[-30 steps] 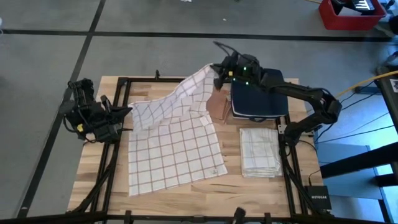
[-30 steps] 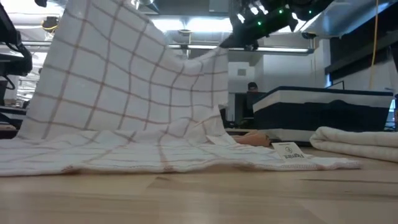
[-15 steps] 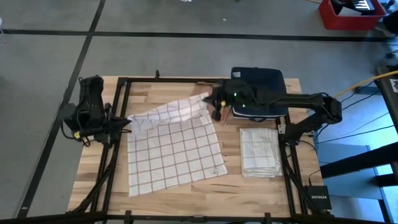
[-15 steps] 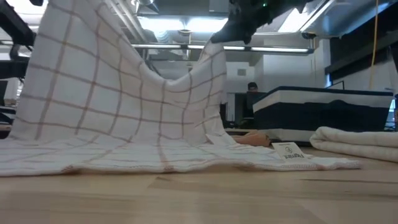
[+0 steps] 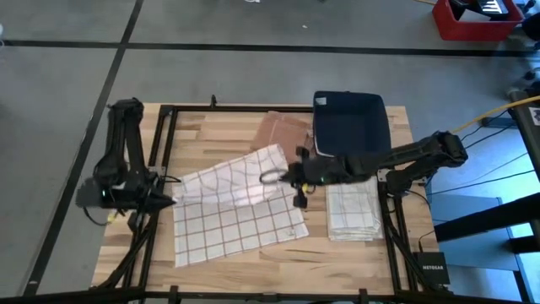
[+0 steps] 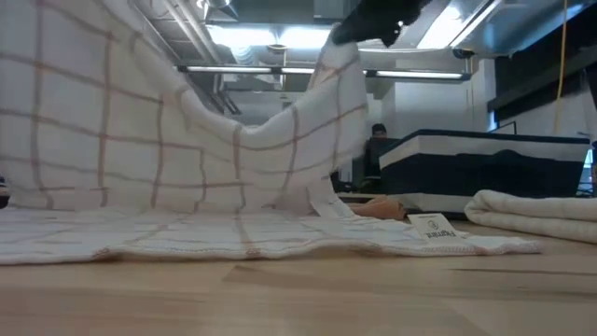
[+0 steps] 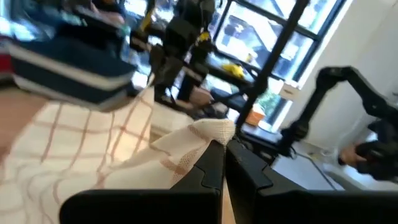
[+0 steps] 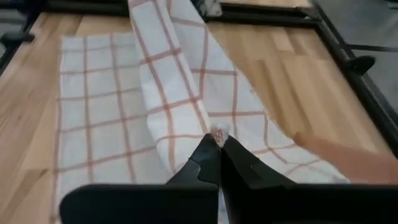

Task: Fold towel
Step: Fold the white towel

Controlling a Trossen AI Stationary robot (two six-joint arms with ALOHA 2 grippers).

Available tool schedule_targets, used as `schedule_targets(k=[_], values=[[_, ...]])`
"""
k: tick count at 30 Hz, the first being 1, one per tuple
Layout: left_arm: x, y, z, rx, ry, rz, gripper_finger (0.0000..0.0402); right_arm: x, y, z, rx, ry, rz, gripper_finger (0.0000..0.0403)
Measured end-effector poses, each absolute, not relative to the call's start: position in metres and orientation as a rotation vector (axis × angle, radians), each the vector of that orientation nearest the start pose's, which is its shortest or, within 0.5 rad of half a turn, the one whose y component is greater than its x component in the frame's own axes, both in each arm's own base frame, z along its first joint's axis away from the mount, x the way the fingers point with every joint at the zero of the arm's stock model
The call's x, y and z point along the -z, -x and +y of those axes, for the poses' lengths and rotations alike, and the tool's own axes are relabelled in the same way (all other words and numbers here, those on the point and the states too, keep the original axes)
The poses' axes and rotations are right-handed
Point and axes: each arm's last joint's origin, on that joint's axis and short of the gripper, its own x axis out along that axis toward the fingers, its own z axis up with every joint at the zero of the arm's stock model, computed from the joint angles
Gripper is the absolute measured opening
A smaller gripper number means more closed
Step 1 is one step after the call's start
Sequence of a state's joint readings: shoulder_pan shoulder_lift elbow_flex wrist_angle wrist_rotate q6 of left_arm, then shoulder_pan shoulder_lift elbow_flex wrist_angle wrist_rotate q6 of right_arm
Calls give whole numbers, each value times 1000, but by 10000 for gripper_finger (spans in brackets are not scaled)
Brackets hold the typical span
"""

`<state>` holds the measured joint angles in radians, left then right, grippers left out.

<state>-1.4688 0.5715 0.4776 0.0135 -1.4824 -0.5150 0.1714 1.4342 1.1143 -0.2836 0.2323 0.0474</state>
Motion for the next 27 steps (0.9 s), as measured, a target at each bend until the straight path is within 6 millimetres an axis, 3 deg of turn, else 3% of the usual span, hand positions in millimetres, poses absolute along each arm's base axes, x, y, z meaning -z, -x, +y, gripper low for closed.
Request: schedule_targets(k=[9, 18, 24, 27], values=[[-231, -40, -145, 89, 583, 180, 1, -247, -291, 98, -4, 48, 574, 3], [-191, -45, -160, 31, 771, 525, 1, -215, -270, 123, -72, -36, 562, 3], [-168, -39, -166, -85, 872, 857, 1, -203, -257, 135, -110, -56, 611, 3], [-166, -37, -167, -103, 907, 915, 1, -203, -256, 138, -102, -49, 601, 3]])
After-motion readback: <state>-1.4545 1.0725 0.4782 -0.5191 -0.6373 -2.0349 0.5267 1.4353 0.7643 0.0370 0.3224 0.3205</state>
